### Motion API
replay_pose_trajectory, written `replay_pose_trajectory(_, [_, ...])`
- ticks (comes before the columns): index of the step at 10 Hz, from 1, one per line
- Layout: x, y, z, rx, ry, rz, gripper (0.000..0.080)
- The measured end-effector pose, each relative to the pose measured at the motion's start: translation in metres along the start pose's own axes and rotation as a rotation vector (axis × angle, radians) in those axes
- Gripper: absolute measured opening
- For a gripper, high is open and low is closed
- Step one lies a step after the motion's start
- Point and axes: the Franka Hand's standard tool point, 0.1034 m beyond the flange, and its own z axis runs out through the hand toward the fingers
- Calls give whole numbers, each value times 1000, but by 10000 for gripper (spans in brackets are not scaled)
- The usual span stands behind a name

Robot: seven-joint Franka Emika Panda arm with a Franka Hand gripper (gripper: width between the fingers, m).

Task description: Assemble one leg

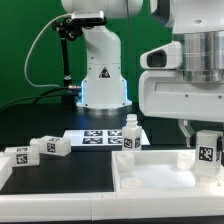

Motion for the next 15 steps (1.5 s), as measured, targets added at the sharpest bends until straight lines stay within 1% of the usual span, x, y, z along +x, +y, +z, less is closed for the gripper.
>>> replay_pose_trajectory(2, [0,-2,1,22,-12,312,285])
replay_pose_trajectory(3, [-1,-4,2,42,-15,481,285])
replay_pose_trajectory(4, [-2,-5,2,46,-17,594,285])
replay_pose_trajectory(5, [-1,-4,2,53,-15,600,285])
replay_pose_trajectory(6, [-2,-5,2,54,-16,588,285])
replay_pose_trajectory(7, [-3,-5,2,51,-12,528,285])
replay_pose_trajectory(8, [-5,-7,2,41,5,366,441])
replay_pose_trajectory(9, [-4,-8,0,42,13,166,569])
replay_pose_trajectory(10, [-5,-9,1,36,20,2,569])
replay_pose_trajectory(11, [-12,-12,1,24,22,-108,635])
replay_pose_trajectory(13, [-9,-10,2,21,25,-252,645])
replay_pose_trajectory(14, [-8,-8,2,13,26,-391,649])
replay_pose_trajectory(15, [0,-5,0,-1,42,-609,649])
